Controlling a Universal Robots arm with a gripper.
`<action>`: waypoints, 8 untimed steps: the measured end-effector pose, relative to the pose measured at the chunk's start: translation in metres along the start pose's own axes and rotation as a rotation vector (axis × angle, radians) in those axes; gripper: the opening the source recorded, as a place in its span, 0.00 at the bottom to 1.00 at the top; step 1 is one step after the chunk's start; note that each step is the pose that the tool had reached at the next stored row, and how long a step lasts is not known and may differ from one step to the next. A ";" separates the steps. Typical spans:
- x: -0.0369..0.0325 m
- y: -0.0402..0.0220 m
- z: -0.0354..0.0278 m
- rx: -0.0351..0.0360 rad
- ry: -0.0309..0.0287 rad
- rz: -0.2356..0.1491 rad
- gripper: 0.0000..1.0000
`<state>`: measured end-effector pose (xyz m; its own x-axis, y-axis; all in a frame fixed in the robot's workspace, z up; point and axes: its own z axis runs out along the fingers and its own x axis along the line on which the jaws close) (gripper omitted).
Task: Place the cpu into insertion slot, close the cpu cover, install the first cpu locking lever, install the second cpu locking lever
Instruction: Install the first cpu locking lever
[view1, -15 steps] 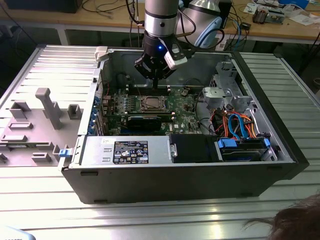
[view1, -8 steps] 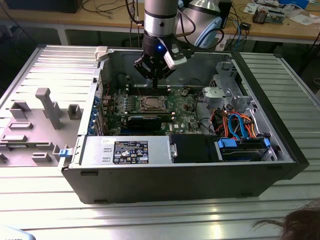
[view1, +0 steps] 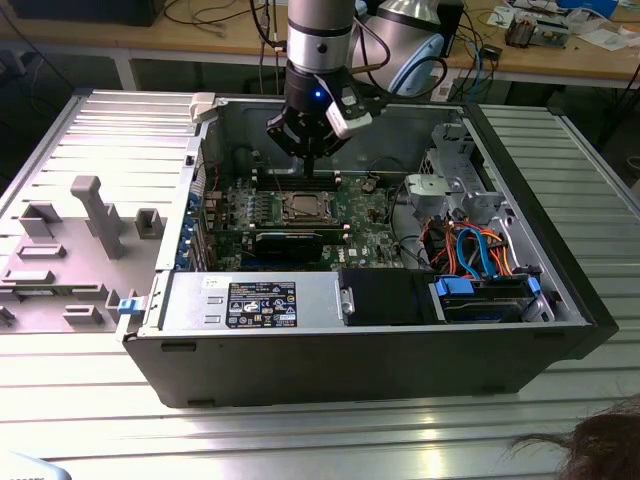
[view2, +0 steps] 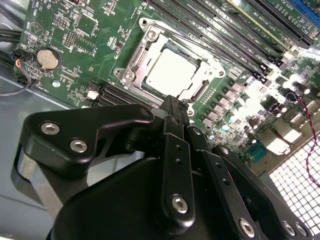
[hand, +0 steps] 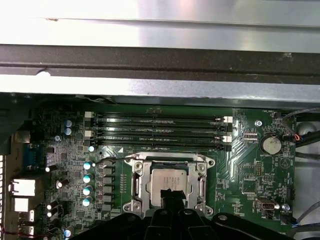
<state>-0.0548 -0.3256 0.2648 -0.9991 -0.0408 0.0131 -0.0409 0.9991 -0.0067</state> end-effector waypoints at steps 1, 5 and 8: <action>0.0002 0.0002 0.0000 0.0000 0.0000 0.000 0.11; 0.0010 0.0014 0.0000 0.0000 0.0000 0.000 0.11; 0.0016 0.0019 0.0000 0.0001 0.0000 0.000 0.11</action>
<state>-0.0566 -0.3237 0.2648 -0.9991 -0.0409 0.0132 -0.0410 0.9991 -0.0068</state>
